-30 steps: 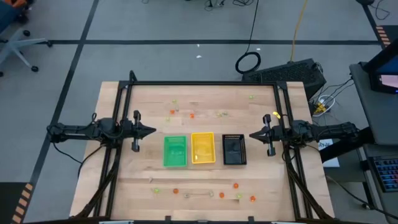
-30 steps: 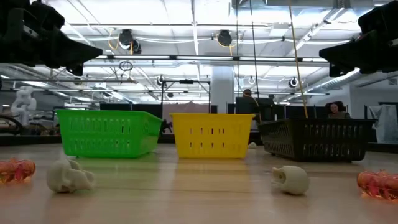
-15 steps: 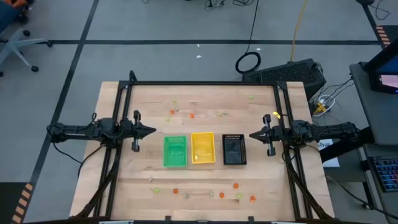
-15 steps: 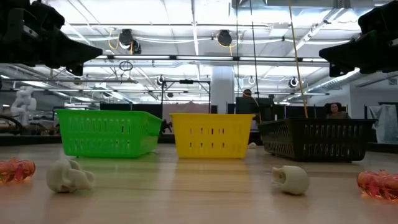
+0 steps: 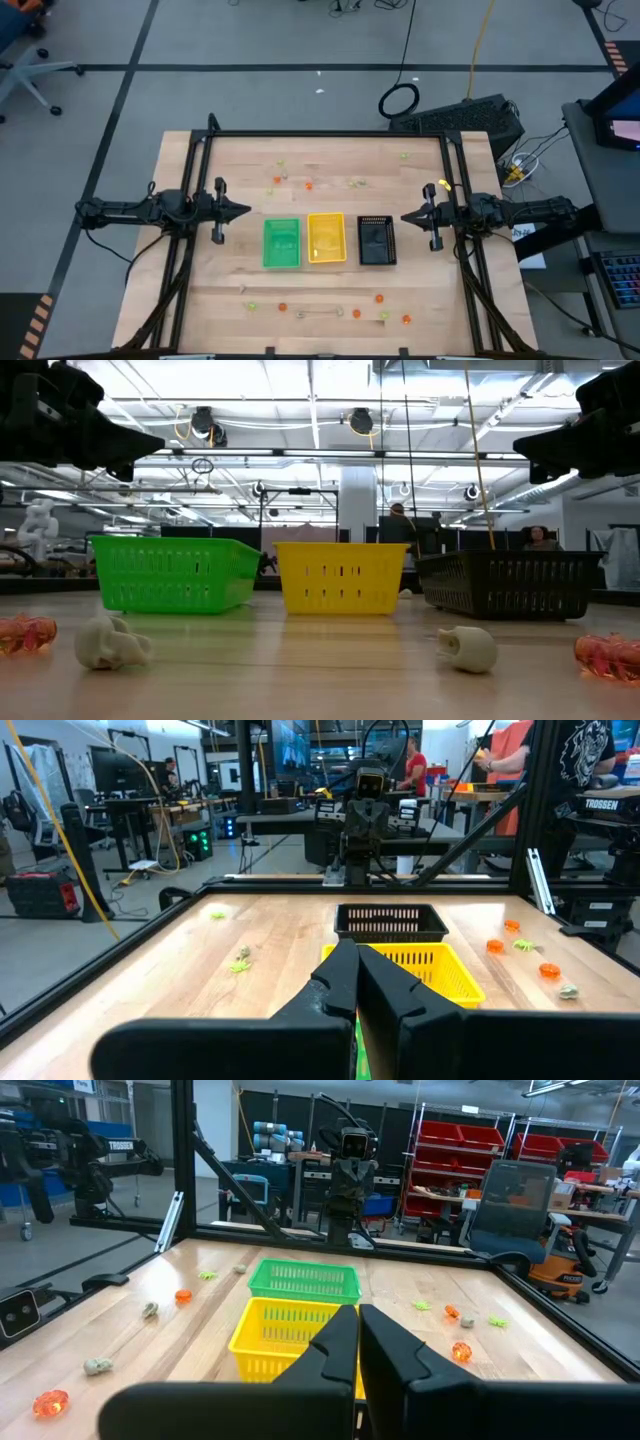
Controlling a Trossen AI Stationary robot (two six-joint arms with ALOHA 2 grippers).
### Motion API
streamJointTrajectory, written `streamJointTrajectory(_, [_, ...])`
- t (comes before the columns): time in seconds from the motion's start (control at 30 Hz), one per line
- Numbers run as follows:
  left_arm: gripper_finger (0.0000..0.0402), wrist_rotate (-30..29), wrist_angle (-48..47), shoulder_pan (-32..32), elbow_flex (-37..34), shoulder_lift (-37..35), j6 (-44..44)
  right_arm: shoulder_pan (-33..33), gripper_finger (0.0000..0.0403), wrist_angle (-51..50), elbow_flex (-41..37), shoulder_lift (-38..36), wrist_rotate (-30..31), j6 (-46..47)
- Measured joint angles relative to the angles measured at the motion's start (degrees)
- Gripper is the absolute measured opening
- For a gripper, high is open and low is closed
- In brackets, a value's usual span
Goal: Sort Halloween decoration
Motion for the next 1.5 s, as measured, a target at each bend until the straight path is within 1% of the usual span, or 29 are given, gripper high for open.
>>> streamJointTrajectory(1.2, [0.0008,0.0,0.0,0.0,0.0,0.0,0.0,0.0,0.0000,0.7,0.0,0.0,0.0,-1.5])
streamJointTrajectory(1.33, [0.0008,0.0,0.0,0.0,0.0,0.0,0.0,0.0,0.0000,1.9,0.0,0.0,0.9,3.2])
streamJointTrajectory(1.43, [0.0008,0.0,0.0,0.0,0.0,0.0,0.0,-0.1,0.0000,2.1,0.7,0.0,1.9,3.1])
streamJointTrajectory(1.5, [0.0008,0.0,0.0,0.0,0.0,0.0,0.0,-0.1,0.0000,0.4,2.2,0.2,1.9,2.4])
